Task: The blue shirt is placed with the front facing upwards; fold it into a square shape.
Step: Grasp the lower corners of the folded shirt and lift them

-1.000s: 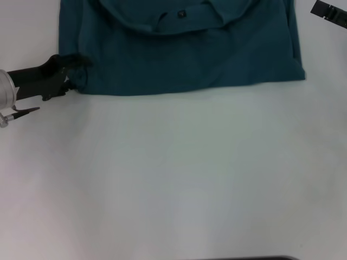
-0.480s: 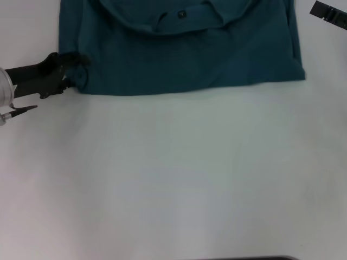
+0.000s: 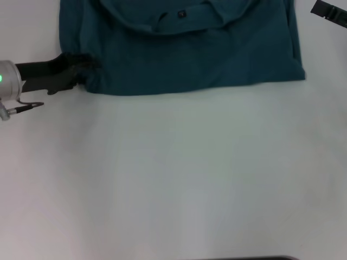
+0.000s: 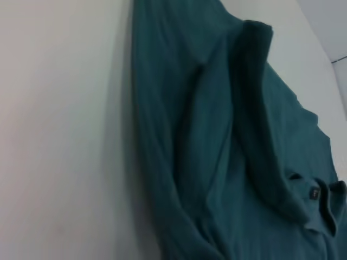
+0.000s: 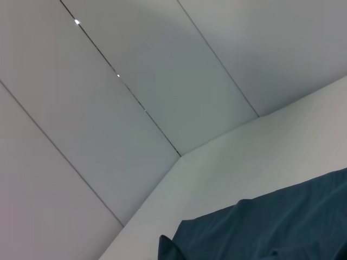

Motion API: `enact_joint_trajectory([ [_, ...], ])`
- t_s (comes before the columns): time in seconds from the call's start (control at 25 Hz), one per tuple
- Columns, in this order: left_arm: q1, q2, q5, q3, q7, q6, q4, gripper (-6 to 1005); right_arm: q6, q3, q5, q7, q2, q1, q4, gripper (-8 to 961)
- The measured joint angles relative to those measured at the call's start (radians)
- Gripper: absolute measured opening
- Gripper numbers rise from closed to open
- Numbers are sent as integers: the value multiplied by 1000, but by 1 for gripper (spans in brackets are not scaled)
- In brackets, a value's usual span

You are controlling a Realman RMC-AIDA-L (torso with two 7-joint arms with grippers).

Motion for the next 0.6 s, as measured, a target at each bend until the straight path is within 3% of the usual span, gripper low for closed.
enact_joint_trajectory([
  [0.24,5,-3,11,-3,-18,-3,-17,551,0,5,2,-4,2,-1,0,927],
  [0.6,0,-2,48,0,-37,-37,-14,161,-4,6,3,0,1,1,1,927],
])
